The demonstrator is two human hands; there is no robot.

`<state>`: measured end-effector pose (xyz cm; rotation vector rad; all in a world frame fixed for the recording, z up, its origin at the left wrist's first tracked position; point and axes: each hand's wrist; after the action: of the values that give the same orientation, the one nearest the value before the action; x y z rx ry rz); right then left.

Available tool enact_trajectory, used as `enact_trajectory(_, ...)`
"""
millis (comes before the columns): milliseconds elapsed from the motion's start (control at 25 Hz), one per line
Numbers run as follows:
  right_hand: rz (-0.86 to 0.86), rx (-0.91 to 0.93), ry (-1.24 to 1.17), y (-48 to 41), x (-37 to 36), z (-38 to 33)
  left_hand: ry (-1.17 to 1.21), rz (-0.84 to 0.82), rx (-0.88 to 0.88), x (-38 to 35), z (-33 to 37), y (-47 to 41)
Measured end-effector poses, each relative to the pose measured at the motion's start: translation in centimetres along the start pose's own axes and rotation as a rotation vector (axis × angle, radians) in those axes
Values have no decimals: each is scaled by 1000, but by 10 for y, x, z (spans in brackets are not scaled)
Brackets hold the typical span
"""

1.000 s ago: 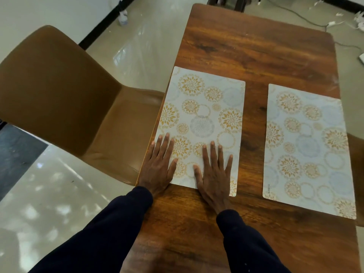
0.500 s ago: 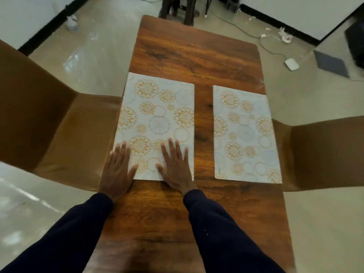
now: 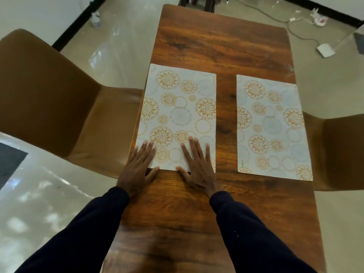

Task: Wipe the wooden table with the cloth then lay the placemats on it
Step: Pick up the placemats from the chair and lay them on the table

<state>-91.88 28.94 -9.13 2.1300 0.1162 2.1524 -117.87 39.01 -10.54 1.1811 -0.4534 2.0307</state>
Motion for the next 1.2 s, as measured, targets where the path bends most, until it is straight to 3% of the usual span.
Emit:
enact_trajectory(720,62,-157,23,-13,-5,-19,-42,114,106,-7,4,-8)
enact_trajectory(1200,102,-138,-29,-10,-13,-19,-55,207,102,-14,1,-7)
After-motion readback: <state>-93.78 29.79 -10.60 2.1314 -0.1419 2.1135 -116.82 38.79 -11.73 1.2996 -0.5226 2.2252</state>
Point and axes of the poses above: each hand's wrist, its own y-axis away from the middle knuckle, its own x-axis out of the back of the hand, z = x × y, and after that the axes turned 11 degrees about y, right-handed
